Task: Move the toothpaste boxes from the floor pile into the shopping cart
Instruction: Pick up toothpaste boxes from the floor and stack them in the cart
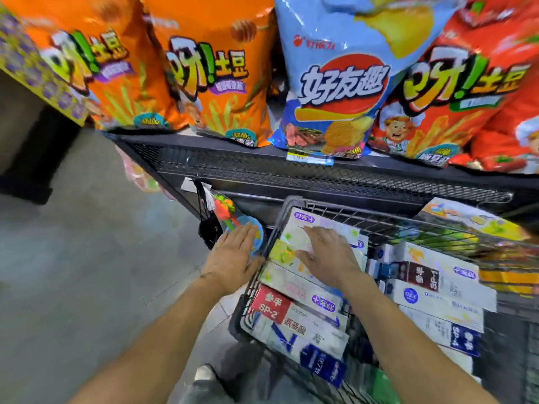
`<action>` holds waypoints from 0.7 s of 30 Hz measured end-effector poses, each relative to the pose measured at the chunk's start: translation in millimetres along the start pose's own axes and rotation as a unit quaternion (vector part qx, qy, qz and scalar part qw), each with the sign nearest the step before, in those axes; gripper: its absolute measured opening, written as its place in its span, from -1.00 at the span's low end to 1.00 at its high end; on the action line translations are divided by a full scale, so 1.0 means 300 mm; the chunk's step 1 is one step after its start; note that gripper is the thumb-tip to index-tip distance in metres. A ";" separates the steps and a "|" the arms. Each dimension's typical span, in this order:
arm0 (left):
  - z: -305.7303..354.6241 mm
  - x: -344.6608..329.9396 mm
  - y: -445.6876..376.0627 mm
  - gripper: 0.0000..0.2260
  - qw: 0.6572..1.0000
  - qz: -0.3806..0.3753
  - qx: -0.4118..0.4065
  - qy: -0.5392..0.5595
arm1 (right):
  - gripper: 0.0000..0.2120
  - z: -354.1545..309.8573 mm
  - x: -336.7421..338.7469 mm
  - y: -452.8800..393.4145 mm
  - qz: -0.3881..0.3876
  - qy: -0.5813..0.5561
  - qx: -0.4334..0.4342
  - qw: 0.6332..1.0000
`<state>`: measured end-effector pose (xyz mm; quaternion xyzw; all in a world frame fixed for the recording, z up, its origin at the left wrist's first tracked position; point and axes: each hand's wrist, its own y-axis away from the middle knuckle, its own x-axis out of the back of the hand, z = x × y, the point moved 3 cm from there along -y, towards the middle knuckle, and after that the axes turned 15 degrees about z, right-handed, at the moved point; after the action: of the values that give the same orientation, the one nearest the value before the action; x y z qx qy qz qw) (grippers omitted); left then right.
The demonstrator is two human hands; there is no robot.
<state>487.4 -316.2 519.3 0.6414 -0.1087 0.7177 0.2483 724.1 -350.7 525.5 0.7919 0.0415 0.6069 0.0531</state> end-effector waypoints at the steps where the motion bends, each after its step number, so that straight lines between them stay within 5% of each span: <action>1: -0.032 0.045 0.023 -0.17 1.000 0.022 0.004 -0.006 | -0.33 -0.044 0.032 0.008 0.006 0.013 0.006 1.000; 7: -0.321 0.295 0.295 -0.31 0.991 0.125 0.048 -0.032 | -0.31 -0.475 0.193 0.064 0.061 0.080 0.080 0.992; 12: -0.672 0.445 0.743 -0.22 0.972 0.155 0.174 -0.044 | -0.26 -1.002 0.246 0.066 0.107 0.119 0.178 0.971; 21: -1.232 0.536 1.606 0.06 0.865 0.192 0.454 -0.093 | -0.11 -2.016 0.194 0.089 0.108 0.126 0.387 0.907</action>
<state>-80.6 -516.7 697.6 0.7137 0.0853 0.6582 -0.2237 155.3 -349.3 740.6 0.6670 0.1942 0.6397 -0.3289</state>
